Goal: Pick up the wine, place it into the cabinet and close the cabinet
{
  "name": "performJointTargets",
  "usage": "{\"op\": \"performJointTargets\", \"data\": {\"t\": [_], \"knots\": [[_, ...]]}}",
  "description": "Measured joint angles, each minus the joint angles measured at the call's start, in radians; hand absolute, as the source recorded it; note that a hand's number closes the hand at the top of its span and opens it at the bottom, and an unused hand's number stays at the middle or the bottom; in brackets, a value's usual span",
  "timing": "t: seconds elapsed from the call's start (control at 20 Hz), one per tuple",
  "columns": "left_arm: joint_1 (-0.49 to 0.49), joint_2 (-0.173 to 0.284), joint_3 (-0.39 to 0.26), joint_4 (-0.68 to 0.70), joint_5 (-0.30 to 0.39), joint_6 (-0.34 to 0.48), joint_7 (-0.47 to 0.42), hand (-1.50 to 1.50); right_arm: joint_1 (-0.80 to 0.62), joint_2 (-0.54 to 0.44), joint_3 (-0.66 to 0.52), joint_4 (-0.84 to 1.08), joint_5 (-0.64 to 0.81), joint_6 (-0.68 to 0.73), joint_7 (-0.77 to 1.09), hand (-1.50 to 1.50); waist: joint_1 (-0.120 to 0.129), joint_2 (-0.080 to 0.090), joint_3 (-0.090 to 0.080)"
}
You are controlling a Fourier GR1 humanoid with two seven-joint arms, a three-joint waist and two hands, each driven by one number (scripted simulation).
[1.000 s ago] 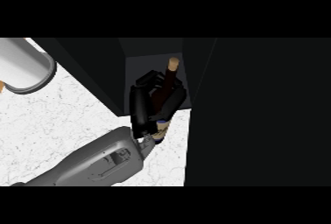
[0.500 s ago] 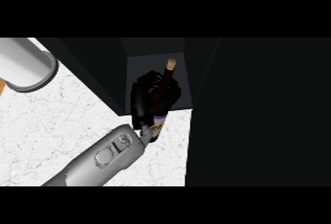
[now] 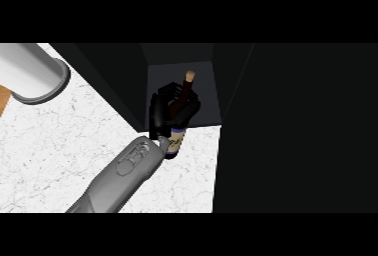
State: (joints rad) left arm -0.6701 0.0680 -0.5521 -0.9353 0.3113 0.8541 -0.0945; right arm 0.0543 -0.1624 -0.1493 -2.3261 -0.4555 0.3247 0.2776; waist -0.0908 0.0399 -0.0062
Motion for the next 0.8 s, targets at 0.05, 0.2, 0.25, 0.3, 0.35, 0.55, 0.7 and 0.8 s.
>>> {"op": "performJointTargets", "data": {"t": [0.05, 0.2, 0.25, 0.3, 0.35, 0.55, 0.7, 0.8], "knots": [[-0.006, -0.01, 0.025, 0.03, 0.01, -0.021, -0.042, 1.5, 0.001, 0.001, -0.002, 0.001, -0.003, -0.001, 0.001, -1.5, -0.001, -0.001, 0.001], [-0.04, -0.033, 0.097, 0.131, 0.041, -0.096, -0.148, 1.5, 0.012, 0.002, 0.001, -0.001, -0.006, -0.001, 0.006, -1.5, -0.002, -0.005, 0.003], [-0.056, -0.038, 0.121, 0.165, 0.053, -0.12, -0.177, 1.5, 0.011, 0.0, -0.003, 0.001, -0.01, -0.001, 0.008, -1.5, -0.002, -0.005, 0.003], [-0.071, -0.042, 0.139, 0.199, 0.064, -0.144, -0.205, 1.5, 0.008, -0.002, -0.005, 0.007, -0.015, 0.001, 0.008, -1.5, -0.002, -0.006, 0.003], [-0.09, -0.047, 0.153, 0.234, 0.077, -0.165, -0.224, 1.5, 0.001, -0.006, -0.008, 0.016, -0.018, 0.001, 0.011, -1.5, -0.002, -0.006, 0.004], [-0.159, -0.057, 0.226, 0.37, 0.11, -0.24, -0.308, 1.5, -0.005, -0.008, -0.013, 0.023, -0.022, 0.007, 0.005, -1.5, -0.003, -0.006, 0.005], [-0.203, -0.061, 0.267, 0.457, 0.13, -0.274, -0.358, 1.5, 0.004, -0.011, -0.019, 0.02, -0.036, 0.016, 0.004, -1.5, -0.009, -0.006, 0.005], [-0.235, -0.063, 0.289, 0.507, 0.14, -0.286, -0.387, 1.5, 0.008, -0.015, -0.023, 0.018, -0.037, 0.02, 0.004, -1.5, -0.012, -0.005, 0.005]]}}
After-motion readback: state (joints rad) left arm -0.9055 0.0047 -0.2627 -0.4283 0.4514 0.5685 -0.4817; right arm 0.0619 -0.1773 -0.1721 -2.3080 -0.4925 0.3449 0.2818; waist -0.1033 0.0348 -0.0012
